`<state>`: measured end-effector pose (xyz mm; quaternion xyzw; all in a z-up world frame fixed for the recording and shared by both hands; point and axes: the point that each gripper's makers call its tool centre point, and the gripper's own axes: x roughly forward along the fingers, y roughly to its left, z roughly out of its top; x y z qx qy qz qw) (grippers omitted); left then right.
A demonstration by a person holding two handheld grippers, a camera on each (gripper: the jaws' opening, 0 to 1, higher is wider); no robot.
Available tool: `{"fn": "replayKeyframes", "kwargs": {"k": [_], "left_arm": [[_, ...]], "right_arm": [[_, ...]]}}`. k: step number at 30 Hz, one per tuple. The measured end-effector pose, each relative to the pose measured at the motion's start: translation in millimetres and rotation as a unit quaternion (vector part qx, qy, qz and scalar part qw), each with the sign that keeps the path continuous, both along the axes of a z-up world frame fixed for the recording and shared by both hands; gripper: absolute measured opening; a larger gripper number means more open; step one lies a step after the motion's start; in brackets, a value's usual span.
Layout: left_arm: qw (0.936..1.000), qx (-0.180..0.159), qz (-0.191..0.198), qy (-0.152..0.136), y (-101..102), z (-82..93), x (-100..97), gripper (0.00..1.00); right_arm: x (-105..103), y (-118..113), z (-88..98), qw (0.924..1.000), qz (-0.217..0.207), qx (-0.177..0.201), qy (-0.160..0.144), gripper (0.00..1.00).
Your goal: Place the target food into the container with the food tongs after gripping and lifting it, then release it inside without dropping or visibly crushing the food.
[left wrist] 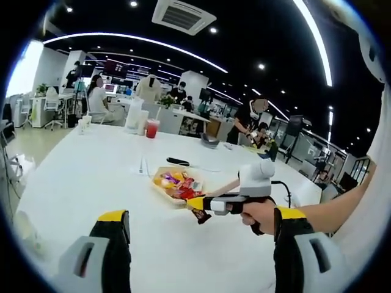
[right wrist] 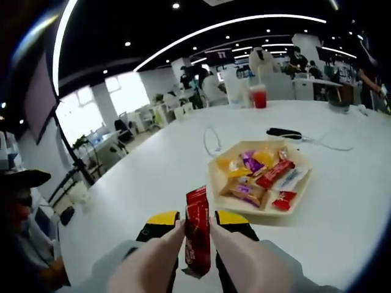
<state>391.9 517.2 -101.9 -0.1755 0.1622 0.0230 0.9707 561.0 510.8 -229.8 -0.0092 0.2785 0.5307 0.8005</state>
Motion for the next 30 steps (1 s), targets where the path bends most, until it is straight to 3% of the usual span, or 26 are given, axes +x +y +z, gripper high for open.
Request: {"fn": "replayKeyframes", "kwargs": {"k": [21,30], "left_arm": [[0.9997,-0.002,-0.025,-0.005,-18,7.2,-2.1,0.99],[0.9994,0.000,-0.034,-0.010,-22,11.6,-3.9,0.99]], "right_arm": [[1,-16,13.2,0.9997,-0.021,0.011,0.002,0.21],[1,-33,27.4,0.9991,-0.036,0.018,-0.009,0.21]]}}
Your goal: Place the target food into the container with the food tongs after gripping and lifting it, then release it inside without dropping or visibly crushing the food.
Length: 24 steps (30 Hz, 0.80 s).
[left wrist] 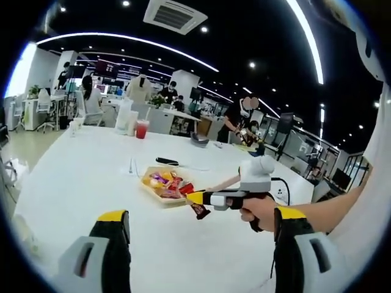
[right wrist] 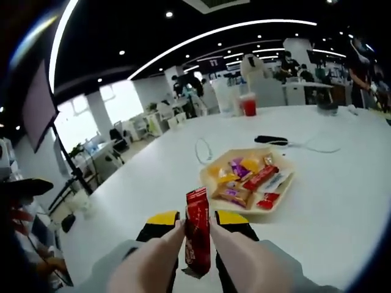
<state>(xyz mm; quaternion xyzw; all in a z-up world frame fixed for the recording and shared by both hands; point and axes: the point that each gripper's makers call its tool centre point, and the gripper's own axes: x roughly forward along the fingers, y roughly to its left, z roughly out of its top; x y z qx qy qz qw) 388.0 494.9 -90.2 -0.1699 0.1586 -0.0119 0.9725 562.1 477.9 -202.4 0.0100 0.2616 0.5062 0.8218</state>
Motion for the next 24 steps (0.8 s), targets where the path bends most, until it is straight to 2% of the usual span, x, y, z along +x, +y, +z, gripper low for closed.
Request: {"fn": "replayKeyframes", "kwargs": {"k": [8,15,24], "left_arm": [[0.9999,0.004,-0.010,-0.010,-9,6.1,-1.2,0.99],[0.9998,0.000,0.002,-0.022,-5,11.7,-6.8,0.99],[0.9996,-0.009,0.001,-0.028,-10,8.2,-5.2,0.99]], "right_arm": [[-1,-8,9.2,1.0000,-0.005,0.002,-0.008,0.21],[-5,-10,17.7,1.0000,0.000,0.005,-0.006,0.21],[-6,-17,21.8,0.9998,0.015,-0.005,-0.013,0.22]]}}
